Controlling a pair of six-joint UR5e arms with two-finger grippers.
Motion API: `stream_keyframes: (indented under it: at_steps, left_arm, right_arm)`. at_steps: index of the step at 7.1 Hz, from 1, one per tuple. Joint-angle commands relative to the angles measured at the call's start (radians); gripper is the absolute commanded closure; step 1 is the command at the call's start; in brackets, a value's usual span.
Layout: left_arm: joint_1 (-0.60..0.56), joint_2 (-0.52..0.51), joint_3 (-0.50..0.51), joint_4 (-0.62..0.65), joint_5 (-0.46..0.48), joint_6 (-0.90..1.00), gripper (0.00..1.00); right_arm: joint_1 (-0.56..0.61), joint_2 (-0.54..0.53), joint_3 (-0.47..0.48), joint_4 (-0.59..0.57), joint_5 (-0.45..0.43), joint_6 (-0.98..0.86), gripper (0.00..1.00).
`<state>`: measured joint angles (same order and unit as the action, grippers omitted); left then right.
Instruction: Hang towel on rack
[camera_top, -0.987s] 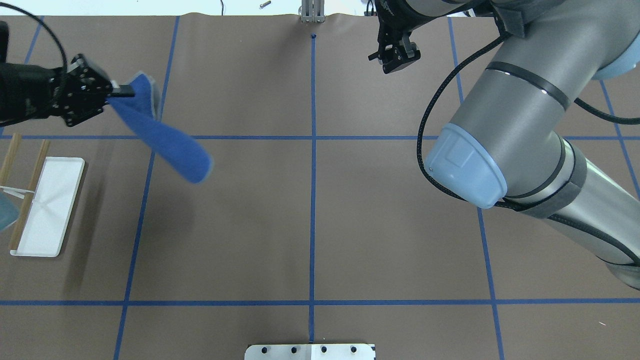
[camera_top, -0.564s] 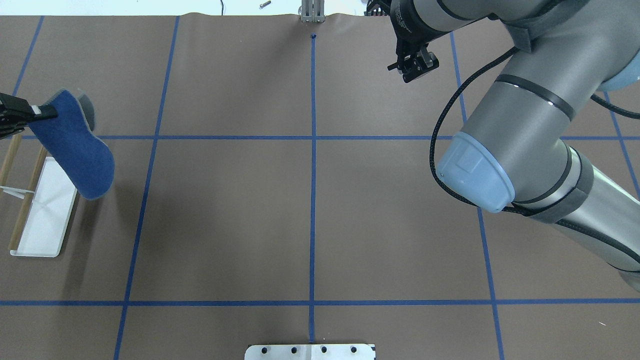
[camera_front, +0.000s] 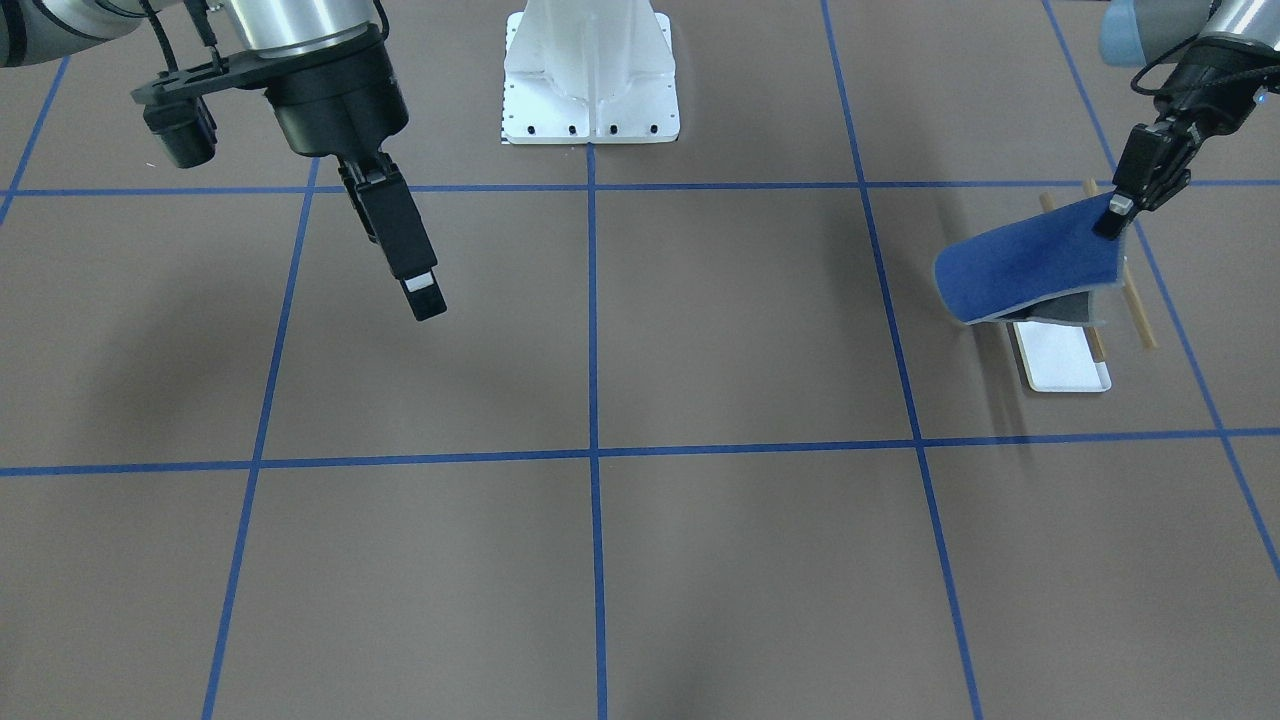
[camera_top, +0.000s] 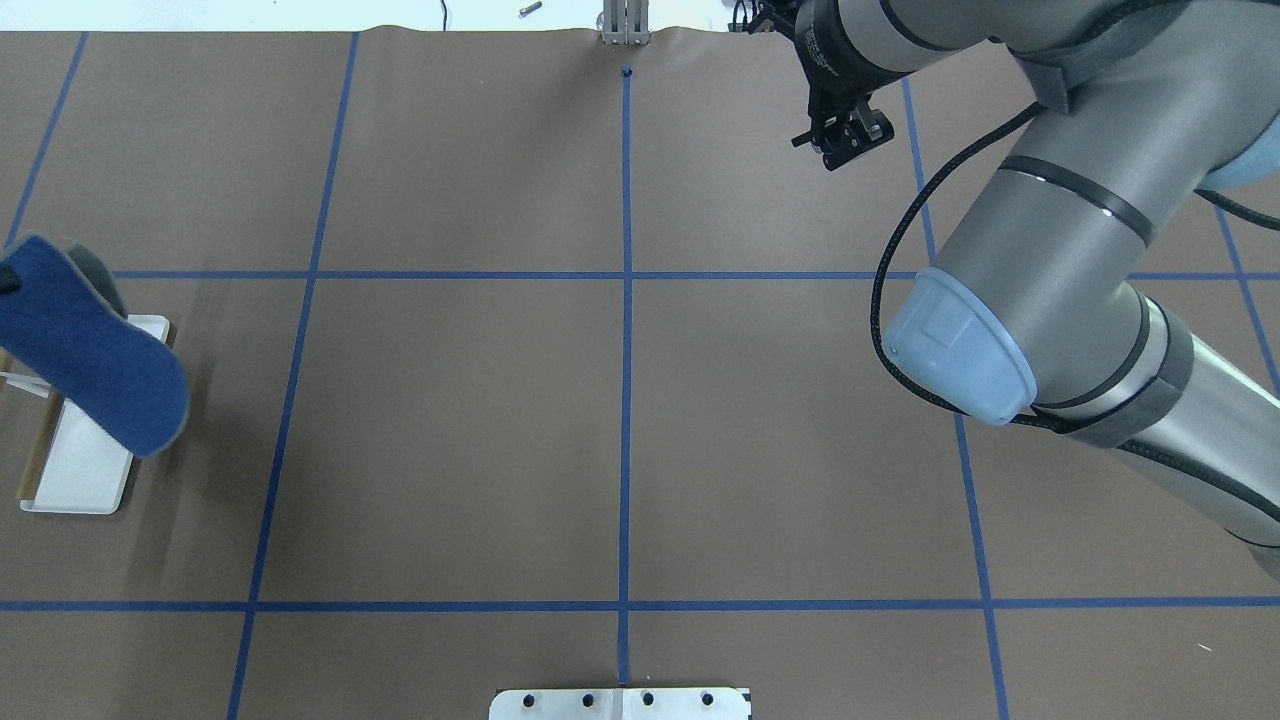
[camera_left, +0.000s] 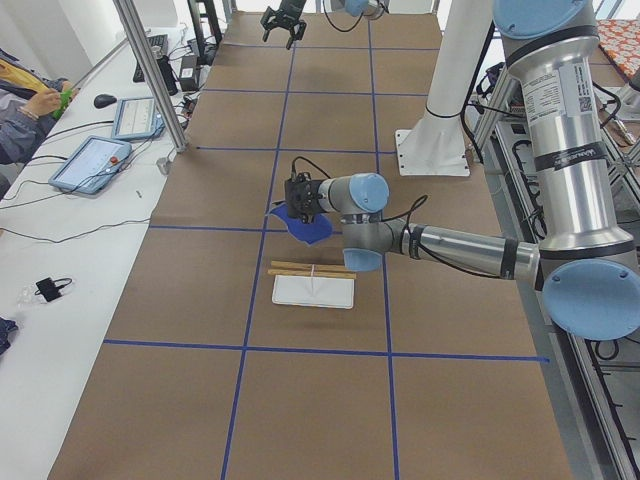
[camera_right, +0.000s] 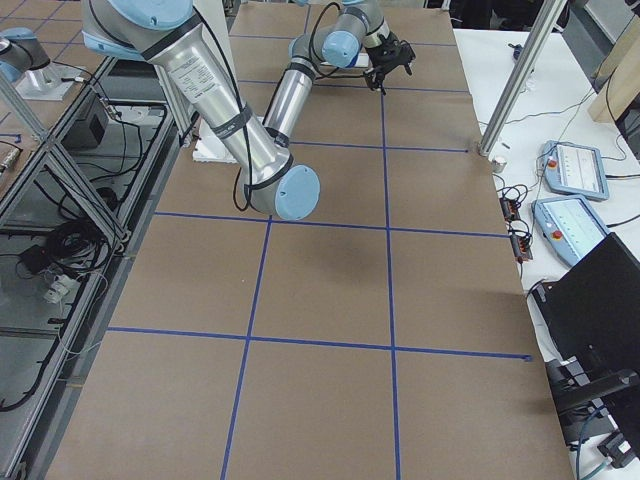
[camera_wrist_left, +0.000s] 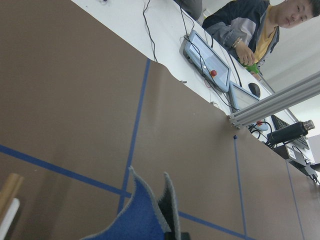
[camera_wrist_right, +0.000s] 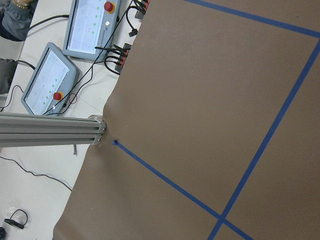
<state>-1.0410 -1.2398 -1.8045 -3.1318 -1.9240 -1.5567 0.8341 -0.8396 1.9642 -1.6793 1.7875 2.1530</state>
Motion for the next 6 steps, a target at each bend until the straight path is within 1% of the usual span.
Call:
stream_keyframes:
  at_steps: [1, 2, 3, 5, 6]
  left_arm:
    - [-0.100, 0.010, 0.138, -0.091, -0.112, 0.118, 1.00]
    - [-0.144, 0.008, 0.198, -0.088, -0.156, 0.236, 1.00]
    - [-0.168, 0.002, 0.247, -0.091, -0.168, 0.278, 1.00]
    - [-0.191, -0.004, 0.324, -0.093, -0.171, 0.293, 1.00]
    - [-0.195, -0.006, 0.344, -0.091, -0.171, 0.293, 1.00]
  right_arm:
    - [0.013, -0.050, 0.004, 0.003, 0.003, -0.117, 0.00]
    - [0.026, -0.062, 0.004, 0.003, 0.003, -0.151, 0.00]
    - [0.029, -0.078, 0.004, 0.007, 0.004, -0.162, 0.00]
    - [0.043, -0.102, 0.004, 0.009, 0.006, -0.189, 0.00]
    - [0.051, -0.119, 0.004, 0.010, 0.004, -0.243, 0.00]
